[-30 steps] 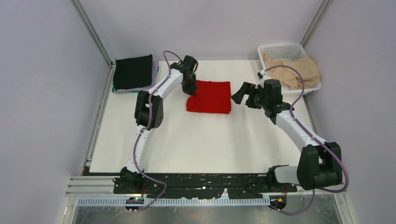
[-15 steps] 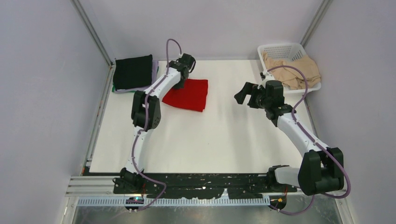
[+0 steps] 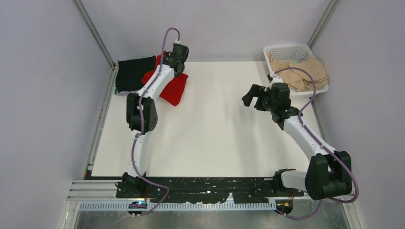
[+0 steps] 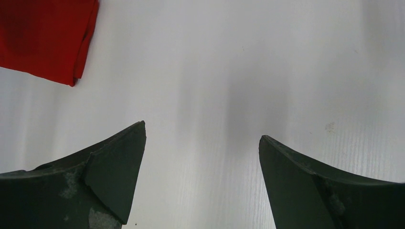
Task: Fold and stack the t-shirts
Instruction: Put the neatly folded tshirt into the corner of the board with the left arm
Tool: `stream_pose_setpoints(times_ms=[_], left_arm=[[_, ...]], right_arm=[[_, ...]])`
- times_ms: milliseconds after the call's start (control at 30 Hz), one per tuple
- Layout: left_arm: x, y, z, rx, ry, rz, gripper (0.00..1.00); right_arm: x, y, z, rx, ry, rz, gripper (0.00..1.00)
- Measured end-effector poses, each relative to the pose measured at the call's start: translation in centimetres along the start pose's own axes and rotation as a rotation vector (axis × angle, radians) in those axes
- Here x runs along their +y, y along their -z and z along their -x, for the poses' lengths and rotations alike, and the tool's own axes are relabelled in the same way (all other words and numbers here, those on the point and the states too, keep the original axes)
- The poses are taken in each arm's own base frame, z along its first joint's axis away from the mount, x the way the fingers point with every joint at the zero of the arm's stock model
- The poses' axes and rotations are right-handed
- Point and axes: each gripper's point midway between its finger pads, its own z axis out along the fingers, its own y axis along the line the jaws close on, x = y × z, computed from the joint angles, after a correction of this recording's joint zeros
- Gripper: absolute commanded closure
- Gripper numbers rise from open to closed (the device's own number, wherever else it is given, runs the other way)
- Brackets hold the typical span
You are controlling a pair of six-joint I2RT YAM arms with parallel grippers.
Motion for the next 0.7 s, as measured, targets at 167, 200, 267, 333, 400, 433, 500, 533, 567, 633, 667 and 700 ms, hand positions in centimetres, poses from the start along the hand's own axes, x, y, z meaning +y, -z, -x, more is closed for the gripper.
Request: stream_pose_setpoints(times_ms=[167, 200, 267, 333, 400, 433, 500, 533, 567, 633, 667, 700], left_arm=[[3.5, -0.8, 0.7, -0.019, -0.007, 0.094, 1.00], [4.0, -0.9, 0.7, -0.020, -0.005, 0.110, 1.00], [4.7, -1.2, 0.7, -0.018, -0.011, 0.128, 1.00], [5.3, -1.3, 0.8, -0.018, -0.015, 0.141, 1.00], [5.9, -1.3, 1.0, -0.023, -0.010, 0.153, 1.00], [6.1, -1.2, 1.1, -0.025, -0.006, 0.159, 1.00], [6.4, -1.1, 1.3, -0.032, -0.005, 0.165, 1.00], [6.6, -1.0, 1.4, -0.035, -0.005, 0.167, 1.00], [6.8, -0.8, 1.5, -0.038, -0.004, 0.168, 1.00], [7.4, -0.3, 1.7, -0.047, 0.004, 0.172, 1.00], [7.7, 0.0, 1.9, -0.054, 0.010, 0.174, 1.00], [8.2, 0.5, 2.1, -0.062, 0.018, 0.177, 1.00]], right_arm=[[-0.2, 0.0, 0.1, -0.005, 0.003, -0.013, 0.05], [-0.3, 0.0, 0.1, -0.006, 0.005, -0.014, 0.05], [-0.3, 0.0, 0.1, -0.007, 0.006, -0.017, 0.05], [-0.3, 0.0, 0.1, -0.007, 0.006, -0.018, 0.05], [-0.4, 0.0, 0.1, -0.008, 0.008, -0.021, 0.05], [-0.4, 0.0, 0.2, -0.009, 0.008, -0.022, 0.05], [-0.5, 0.0, 0.2, -0.010, 0.009, -0.024, 0.05], [-0.5, 0.0, 0.2, -0.010, 0.008, -0.024, 0.05], [-0.5, 0.0, 0.2, -0.010, 0.009, -0.025, 0.05], [-0.5, 0.0, 0.2, -0.010, 0.008, -0.026, 0.05], [-0.5, 0.0, 0.2, -0.010, 0.009, -0.026, 0.05], [-0.5, 0.0, 0.2, -0.010, 0.008, -0.027, 0.05]])
